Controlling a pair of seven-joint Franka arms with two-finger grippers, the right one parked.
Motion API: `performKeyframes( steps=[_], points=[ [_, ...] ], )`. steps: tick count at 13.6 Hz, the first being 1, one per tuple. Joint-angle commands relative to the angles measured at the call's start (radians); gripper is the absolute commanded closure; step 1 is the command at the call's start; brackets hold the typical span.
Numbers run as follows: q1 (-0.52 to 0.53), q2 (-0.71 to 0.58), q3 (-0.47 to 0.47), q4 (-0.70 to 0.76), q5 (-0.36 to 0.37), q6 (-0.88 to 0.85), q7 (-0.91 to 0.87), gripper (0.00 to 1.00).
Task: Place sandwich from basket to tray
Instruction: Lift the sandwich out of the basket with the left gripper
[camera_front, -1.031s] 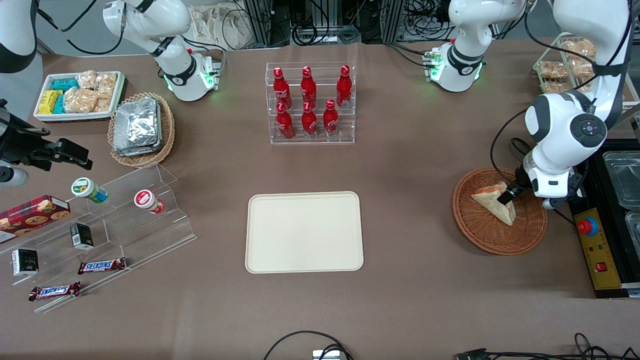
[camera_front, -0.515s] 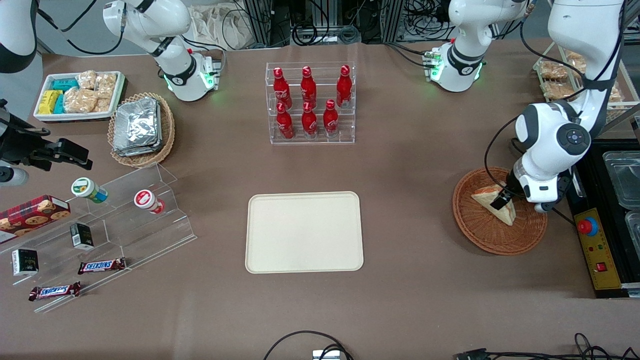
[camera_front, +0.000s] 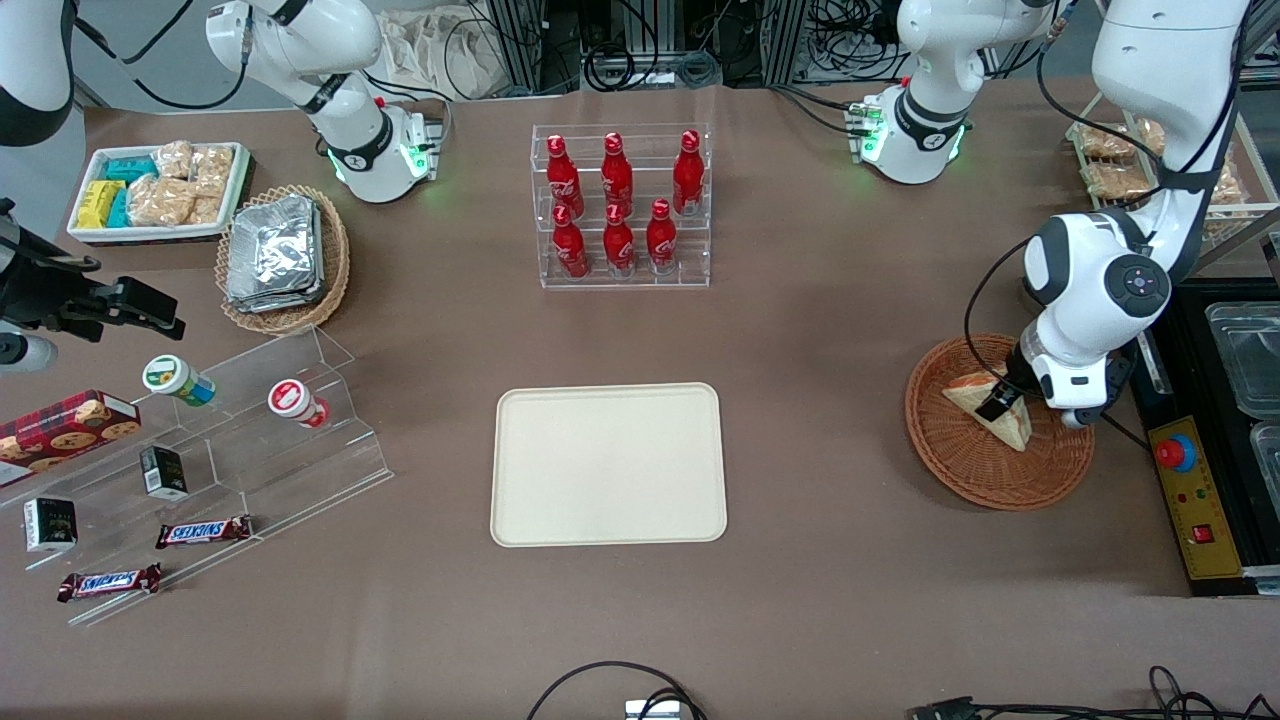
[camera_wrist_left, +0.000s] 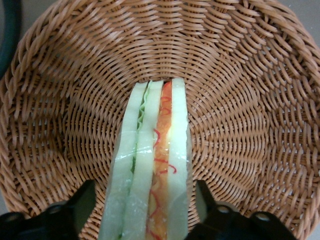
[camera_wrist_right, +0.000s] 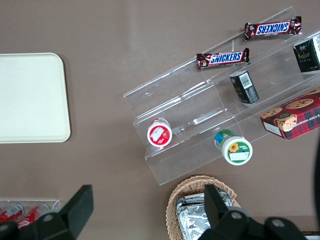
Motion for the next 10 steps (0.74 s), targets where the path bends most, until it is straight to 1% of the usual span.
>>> performKeyframes(
  steps=[1,3,5,6,8,10],
  points=[
    [-0.005,-0.007,-0.002,-0.013,0.011,0.024,-0.020,0.98],
    [-0.007,-0.017,-0.006,-0.012,0.013,0.021,-0.017,1.00],
    [-0.007,-0.052,-0.011,-0.009,0.016,0.002,-0.010,1.00],
    [-0.024,-0.075,-0.011,-0.004,0.021,-0.025,0.001,1.00],
    [-0.062,-0.112,-0.011,0.011,0.039,-0.085,0.090,1.00],
    [-0.096,-0.134,-0.011,0.028,0.039,-0.110,0.177,1.00]
  ],
)
